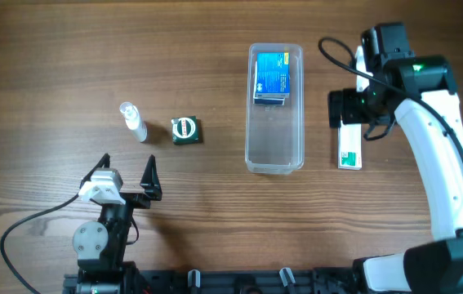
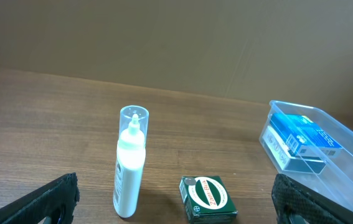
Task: Pack container
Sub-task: 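Release and move the right gripper over the Panadol box, then lower the right gripper and grasp the white-green Panadol box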
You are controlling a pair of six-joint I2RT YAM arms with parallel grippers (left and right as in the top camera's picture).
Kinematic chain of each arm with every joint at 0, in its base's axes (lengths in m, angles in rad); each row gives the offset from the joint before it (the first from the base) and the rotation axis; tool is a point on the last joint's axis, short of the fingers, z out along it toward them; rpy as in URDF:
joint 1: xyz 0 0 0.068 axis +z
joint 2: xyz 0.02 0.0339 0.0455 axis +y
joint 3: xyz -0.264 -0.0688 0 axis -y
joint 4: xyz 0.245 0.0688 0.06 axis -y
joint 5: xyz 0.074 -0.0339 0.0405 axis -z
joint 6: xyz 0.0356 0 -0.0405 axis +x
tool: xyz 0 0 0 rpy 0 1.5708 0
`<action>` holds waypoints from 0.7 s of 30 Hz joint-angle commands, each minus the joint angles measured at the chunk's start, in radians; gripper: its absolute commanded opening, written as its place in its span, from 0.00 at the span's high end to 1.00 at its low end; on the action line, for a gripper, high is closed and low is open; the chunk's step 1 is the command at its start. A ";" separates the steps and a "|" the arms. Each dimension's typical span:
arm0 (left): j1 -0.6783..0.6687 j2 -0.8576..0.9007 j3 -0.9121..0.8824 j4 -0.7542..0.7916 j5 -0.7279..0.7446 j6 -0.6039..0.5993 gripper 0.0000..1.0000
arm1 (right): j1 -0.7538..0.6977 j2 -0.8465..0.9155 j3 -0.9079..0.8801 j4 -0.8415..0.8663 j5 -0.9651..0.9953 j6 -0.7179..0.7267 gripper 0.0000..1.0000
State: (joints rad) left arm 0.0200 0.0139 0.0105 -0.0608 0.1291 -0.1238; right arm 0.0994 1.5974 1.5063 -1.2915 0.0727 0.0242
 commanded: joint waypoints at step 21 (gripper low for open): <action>0.007 -0.006 -0.005 -0.004 0.004 0.015 0.00 | -0.104 0.254 -0.193 0.263 -0.040 -0.079 0.00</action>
State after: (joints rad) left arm 0.0200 0.0139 0.0105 -0.0608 0.1291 -0.1238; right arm 0.0010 1.7779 1.3243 -1.0409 0.0200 -0.0715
